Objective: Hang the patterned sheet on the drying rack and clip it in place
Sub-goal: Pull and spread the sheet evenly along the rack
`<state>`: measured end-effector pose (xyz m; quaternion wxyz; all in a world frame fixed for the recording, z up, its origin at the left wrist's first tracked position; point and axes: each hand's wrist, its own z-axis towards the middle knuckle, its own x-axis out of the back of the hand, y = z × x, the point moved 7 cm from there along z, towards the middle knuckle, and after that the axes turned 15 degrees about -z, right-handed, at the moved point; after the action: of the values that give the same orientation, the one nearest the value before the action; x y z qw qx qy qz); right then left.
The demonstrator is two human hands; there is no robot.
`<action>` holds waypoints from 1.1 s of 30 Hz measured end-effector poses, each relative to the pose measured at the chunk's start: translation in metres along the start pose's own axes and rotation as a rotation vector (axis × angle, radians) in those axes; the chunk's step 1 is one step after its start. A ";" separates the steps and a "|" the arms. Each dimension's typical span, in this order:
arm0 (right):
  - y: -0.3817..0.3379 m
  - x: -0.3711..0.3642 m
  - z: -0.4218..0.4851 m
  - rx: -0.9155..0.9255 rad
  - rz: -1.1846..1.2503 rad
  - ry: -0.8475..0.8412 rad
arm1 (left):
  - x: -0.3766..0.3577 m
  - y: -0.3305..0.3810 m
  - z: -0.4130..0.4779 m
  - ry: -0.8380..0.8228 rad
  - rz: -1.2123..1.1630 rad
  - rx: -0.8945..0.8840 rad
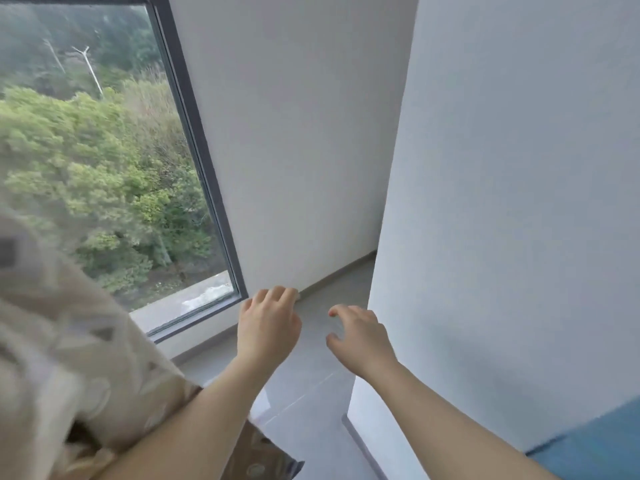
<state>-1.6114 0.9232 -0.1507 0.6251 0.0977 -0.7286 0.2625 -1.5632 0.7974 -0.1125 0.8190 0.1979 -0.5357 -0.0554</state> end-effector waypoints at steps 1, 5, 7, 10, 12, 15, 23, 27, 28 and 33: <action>-0.002 -0.003 0.015 0.002 -0.006 -0.010 | -0.004 -0.010 0.010 0.004 -0.006 0.023; -0.019 -0.009 0.074 0.035 -0.043 -0.060 | -0.018 -0.051 0.045 0.016 -0.016 0.127; -0.030 -0.010 0.095 0.053 -0.056 -0.066 | -0.016 -0.068 0.056 0.040 -0.040 0.183; -0.050 -0.016 0.119 0.103 -0.077 -0.098 | -0.004 -0.092 0.065 0.108 -0.060 0.295; -0.066 -0.021 0.135 0.153 -0.092 -0.113 | 0.005 -0.109 0.069 0.165 -0.071 0.365; -0.094 -0.031 0.155 0.228 -0.116 -0.144 | 0.009 -0.140 0.067 0.178 -0.148 0.571; -0.204 -0.078 0.211 0.601 -0.228 -0.204 | 0.022 -0.221 0.046 0.312 -0.163 0.931; -0.265 -0.119 0.224 0.807 -0.231 -0.284 | 0.040 -0.267 0.015 0.407 -0.070 1.107; -0.280 -0.129 0.225 0.852 -0.229 -0.303 | 0.045 -0.277 0.006 0.434 -0.050 1.154; -0.354 -0.161 0.216 1.080 -0.205 -0.357 | 0.065 -0.320 -0.039 0.477 0.047 1.381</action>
<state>-1.5987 0.4857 -0.2312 0.3764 0.5158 -0.5722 0.5147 -1.4622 0.4955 -0.1933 0.6028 0.6647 -0.2594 0.3572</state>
